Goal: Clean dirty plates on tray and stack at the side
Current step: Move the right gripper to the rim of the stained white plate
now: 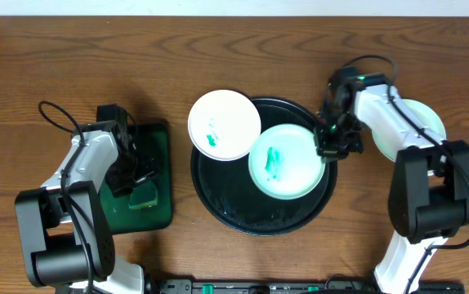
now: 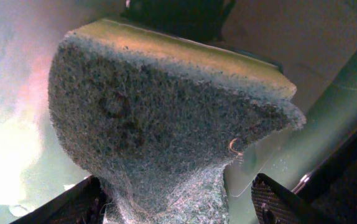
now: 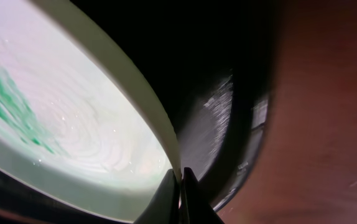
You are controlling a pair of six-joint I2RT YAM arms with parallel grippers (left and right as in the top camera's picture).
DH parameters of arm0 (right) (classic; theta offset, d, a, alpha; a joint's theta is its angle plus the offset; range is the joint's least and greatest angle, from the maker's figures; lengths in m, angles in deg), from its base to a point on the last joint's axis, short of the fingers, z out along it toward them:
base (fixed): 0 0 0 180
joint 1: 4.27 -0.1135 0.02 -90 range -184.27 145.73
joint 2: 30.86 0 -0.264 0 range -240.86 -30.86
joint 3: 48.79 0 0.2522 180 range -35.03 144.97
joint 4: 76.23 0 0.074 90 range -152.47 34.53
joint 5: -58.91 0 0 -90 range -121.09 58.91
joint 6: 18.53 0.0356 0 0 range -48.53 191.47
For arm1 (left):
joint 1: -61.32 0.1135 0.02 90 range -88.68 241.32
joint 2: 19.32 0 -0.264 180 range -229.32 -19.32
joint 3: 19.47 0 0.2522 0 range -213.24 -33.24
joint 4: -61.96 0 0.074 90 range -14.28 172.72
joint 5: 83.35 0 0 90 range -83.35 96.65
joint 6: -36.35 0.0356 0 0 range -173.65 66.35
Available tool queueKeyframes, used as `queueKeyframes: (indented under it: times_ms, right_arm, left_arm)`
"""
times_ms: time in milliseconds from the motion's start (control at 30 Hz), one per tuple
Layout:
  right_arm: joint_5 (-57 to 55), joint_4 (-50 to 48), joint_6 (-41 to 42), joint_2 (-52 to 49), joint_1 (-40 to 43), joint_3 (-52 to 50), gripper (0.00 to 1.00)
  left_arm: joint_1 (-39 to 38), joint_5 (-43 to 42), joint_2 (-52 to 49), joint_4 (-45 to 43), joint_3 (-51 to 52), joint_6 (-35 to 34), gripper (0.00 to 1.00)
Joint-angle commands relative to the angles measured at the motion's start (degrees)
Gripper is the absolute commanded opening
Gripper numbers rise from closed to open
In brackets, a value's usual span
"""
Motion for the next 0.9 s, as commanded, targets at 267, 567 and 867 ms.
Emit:
queueKeyframes:
  times_ms: [267, 567, 867]
  right_arm:
    - [0.1, 1.7, 4.2, -0.3, -3.3, -5.6, 0.01]
    - [2.3, -7.6, 2.9, -0.4, -4.0, -14.1, 0.02]
    - [2.7, -9.6, 2.9, -0.4, -5.0, -14.9, 0.01]
  left_arm:
    - [0.1, -0.3, -0.4, 0.0, 0.2, 0.0, 0.74]
    - [0.1, -0.3, -0.4, -0.2, 0.2, 0.0, 0.63]
    - [0.1, 0.1, -0.4, -0.2, 0.2, 1.9, 0.08]
